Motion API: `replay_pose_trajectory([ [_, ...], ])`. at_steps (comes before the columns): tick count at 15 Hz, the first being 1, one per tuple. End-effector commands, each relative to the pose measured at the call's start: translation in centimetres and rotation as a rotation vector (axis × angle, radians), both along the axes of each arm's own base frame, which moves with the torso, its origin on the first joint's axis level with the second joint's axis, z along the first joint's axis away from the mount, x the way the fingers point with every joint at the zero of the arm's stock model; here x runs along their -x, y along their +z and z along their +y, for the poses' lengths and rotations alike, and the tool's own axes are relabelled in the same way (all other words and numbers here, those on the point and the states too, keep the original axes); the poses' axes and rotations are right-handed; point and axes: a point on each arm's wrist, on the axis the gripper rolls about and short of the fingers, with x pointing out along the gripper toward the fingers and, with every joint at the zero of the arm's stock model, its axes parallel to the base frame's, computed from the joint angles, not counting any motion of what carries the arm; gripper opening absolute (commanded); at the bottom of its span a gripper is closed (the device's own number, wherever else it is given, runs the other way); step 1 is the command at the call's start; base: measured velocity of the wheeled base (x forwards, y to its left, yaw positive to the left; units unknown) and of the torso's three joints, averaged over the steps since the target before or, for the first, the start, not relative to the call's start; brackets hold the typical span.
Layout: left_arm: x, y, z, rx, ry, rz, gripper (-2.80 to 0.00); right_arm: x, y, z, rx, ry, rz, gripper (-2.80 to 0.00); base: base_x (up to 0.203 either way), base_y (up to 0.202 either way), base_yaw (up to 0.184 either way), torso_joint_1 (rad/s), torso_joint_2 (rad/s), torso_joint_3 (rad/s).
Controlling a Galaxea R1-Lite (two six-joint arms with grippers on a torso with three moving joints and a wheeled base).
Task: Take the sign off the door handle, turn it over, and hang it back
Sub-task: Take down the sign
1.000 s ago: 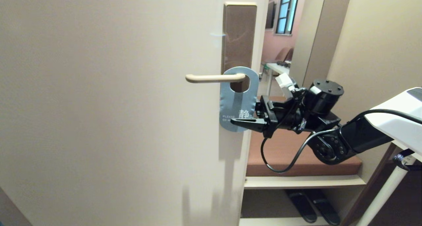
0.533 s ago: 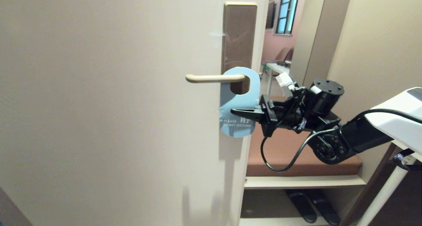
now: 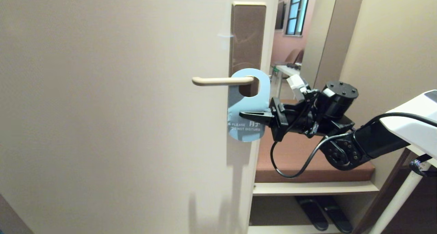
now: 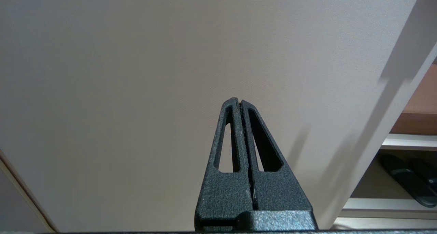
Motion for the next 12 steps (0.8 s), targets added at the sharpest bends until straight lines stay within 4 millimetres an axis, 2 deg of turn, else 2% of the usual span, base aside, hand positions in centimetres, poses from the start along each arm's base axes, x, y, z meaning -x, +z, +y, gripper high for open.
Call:
replay_pose_trajectory([
  [1,0.0,0.0,0.0,0.0,0.001,-0.001,-2.8,0.2,0.4,-0.1,-0.004,0.004,-0.013,-2.8,0.0,0.0,0.0,0.0,0.0,0.0],
  [12,0.0,0.0,0.0,0.0,0.001,-0.001,-2.8,1.7,0.3,0.2,-0.006,-0.05,0.0,-2.8,0.0,0.0,0.0,0.0,0.0,0.0],
])
